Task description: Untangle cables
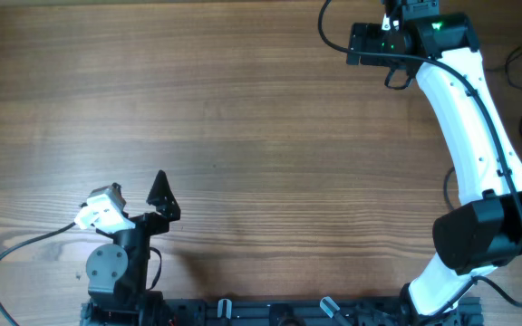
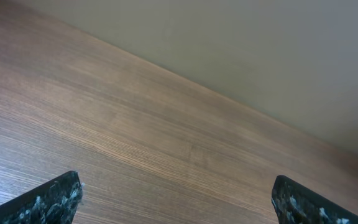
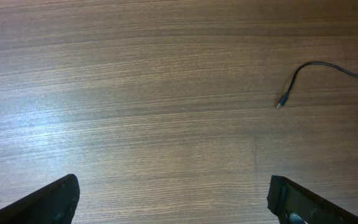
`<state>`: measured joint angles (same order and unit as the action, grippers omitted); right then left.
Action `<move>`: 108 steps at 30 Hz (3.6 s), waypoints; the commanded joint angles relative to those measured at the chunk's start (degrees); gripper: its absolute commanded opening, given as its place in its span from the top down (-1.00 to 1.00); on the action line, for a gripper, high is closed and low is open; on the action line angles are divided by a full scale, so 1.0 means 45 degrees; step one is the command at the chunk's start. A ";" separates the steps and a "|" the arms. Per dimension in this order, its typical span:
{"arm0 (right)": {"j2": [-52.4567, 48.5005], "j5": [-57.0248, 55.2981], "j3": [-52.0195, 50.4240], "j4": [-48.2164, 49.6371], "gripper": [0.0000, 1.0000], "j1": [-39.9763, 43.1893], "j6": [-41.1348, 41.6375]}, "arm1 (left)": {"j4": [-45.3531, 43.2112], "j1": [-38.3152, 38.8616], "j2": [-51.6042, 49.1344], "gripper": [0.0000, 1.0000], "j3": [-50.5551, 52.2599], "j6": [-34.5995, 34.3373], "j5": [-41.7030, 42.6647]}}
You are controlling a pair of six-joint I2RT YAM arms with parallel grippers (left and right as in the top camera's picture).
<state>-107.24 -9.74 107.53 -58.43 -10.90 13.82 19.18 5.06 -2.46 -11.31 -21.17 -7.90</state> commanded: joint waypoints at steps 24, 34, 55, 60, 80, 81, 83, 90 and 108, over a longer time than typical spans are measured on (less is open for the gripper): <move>0.0170 -0.0267 0.0257 0.0034 -1.00 -0.0029 -0.0039 | -0.4779 -0.0194 0.0505 -1.00 0.2438 -0.0690 -0.0797; 0.0170 -0.0267 0.0257 0.0029 -0.99 -0.0029 -0.0039 | -0.3750 -0.0248 0.0505 -1.00 0.2438 -0.0685 -0.0792; 0.0170 -0.0267 0.0257 0.0029 -0.99 -0.0029 -0.0044 | -0.3483 -0.0374 0.0505 -1.00 0.2438 0.0665 -0.0131; 0.0170 -0.0267 0.0257 0.0034 -1.00 -0.0029 -0.0044 | -0.3458 -0.0729 0.0505 -1.00 0.2438 0.1515 -0.0092; 0.0170 -0.0267 0.0257 0.0029 -1.00 -0.0029 -0.0039 | -0.3458 -0.0748 0.0476 -1.00 0.2438 0.2992 0.0267; 0.0170 -0.0267 0.0257 0.0029 -0.99 -0.0029 -0.0039 | -0.3458 -0.0748 0.0476 -1.00 0.2438 0.2997 0.0262; 0.0170 -0.0267 0.0257 0.0029 -0.99 -0.0029 -0.0044 | -0.3458 -0.0748 0.0476 -0.99 0.2438 0.2992 0.0262; 0.0170 -0.0267 0.0257 0.0034 -0.99 -0.0029 -0.0039 | -0.3458 -0.0748 0.0476 -1.00 0.2438 0.2997 0.0267; 0.1137 -0.1229 -0.0374 0.1860 -0.99 -0.0131 -0.0117 | -0.3458 -0.0748 0.0476 -1.00 0.2438 0.2997 0.0267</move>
<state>-106.89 -11.92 107.33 -52.99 -10.96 13.78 3.42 2.11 -0.73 -0.51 -8.99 -7.40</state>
